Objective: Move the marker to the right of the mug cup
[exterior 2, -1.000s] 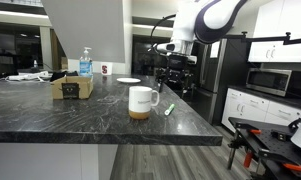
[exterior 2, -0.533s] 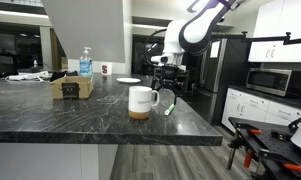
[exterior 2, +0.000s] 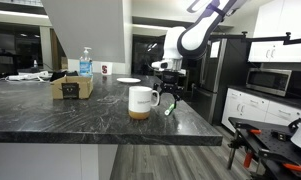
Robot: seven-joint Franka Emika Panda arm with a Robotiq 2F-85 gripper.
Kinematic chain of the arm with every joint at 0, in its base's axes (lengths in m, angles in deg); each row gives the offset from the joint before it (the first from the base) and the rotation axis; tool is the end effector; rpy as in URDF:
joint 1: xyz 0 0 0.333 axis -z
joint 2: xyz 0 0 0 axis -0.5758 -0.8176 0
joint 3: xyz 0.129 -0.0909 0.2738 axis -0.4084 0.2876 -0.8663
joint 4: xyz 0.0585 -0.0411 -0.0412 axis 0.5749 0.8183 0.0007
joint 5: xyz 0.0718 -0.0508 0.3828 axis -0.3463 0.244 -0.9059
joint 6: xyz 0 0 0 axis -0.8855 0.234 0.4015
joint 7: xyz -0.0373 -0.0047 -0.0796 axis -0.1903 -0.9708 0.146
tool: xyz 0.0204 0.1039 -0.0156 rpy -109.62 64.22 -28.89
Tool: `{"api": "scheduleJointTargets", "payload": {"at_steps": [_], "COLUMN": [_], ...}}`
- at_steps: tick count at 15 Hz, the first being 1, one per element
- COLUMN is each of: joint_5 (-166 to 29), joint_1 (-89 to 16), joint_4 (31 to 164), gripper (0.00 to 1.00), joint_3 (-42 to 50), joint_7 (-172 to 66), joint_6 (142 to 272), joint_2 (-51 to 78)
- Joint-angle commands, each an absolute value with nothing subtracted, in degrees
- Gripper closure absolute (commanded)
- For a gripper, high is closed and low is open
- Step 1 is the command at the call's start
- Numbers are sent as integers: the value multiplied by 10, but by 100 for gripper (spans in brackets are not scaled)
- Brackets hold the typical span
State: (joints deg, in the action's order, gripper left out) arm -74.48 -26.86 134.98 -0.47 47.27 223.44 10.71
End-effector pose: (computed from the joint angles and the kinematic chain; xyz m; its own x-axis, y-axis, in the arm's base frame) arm 0.5350 -0.0741 0.2117 0.0813 0.9963 0.0266 0.9961 -0.0822 0.0327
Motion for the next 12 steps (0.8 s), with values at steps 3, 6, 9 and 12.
{"api": "scheduleJointTargets", "payload": {"at_steps": [3, 6, 9, 12], "joint_5": [-739, -738, -727, -701], "joint_1": [-250, -247, -251, -254], "joint_4": [1352, 1354, 1347, 1329], "gripper": [63, 85, 99, 95], "joint_3": [-20, -20, -11, 1], "joint_7": [463, 461, 444, 424], "joint_6": [2229, 2229, 2224, 2220], "joint_2": [107, 107, 107, 104]}}
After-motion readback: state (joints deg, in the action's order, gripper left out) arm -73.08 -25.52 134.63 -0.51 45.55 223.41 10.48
